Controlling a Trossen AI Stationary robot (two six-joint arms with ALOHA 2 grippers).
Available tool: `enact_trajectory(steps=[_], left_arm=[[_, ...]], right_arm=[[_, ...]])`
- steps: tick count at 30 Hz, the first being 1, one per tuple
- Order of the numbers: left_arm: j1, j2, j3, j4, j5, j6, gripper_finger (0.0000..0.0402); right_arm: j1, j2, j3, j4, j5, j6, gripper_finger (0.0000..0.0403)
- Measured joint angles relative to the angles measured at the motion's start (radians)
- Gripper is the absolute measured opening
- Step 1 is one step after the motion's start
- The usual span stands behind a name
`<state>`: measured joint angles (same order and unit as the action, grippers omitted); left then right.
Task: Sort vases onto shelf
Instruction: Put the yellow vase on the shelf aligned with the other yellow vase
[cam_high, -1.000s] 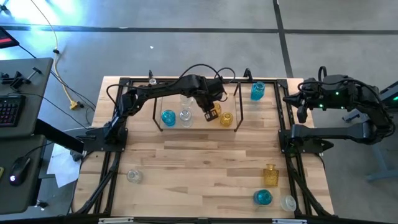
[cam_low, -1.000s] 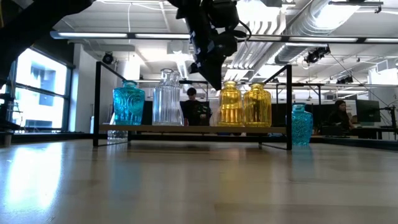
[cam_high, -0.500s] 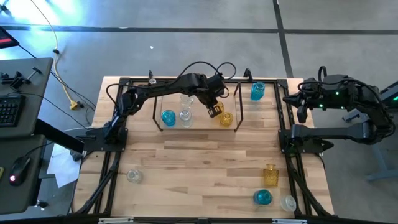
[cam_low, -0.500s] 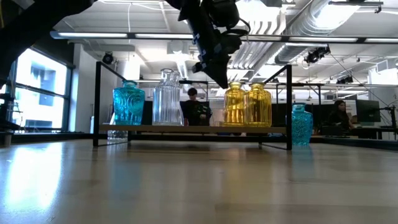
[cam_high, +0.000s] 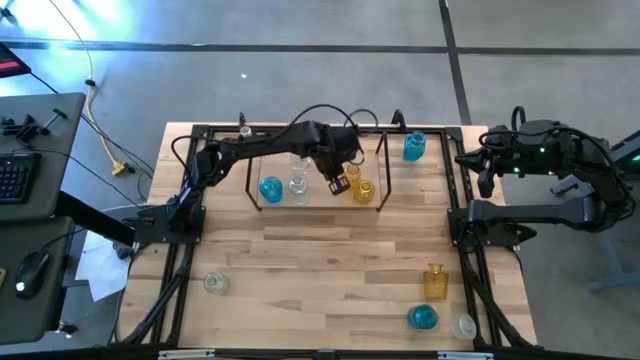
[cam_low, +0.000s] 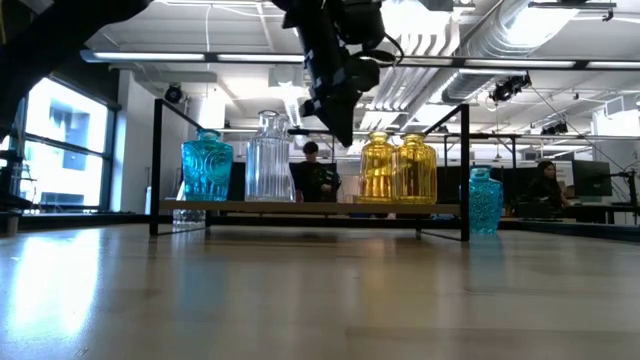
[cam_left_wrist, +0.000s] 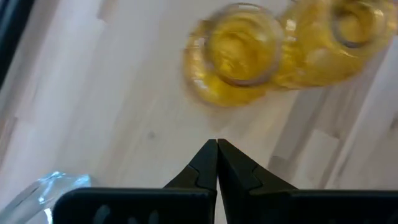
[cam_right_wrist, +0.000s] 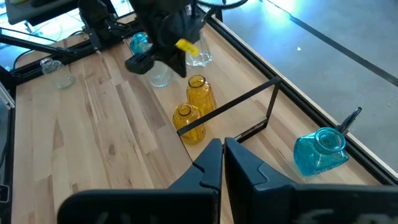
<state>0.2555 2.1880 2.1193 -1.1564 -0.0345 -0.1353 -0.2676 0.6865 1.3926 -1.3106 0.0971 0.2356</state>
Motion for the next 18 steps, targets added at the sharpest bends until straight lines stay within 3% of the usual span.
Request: enact_trajectory(steps=[18], left_arm=[[-0.006, 0.064, 0.000, 0.029, 0.022, 0.010, 0.0000]], right_arm=[[0.000, 0.000, 0.000, 0.000, 0.000, -0.005, 0.0000]])
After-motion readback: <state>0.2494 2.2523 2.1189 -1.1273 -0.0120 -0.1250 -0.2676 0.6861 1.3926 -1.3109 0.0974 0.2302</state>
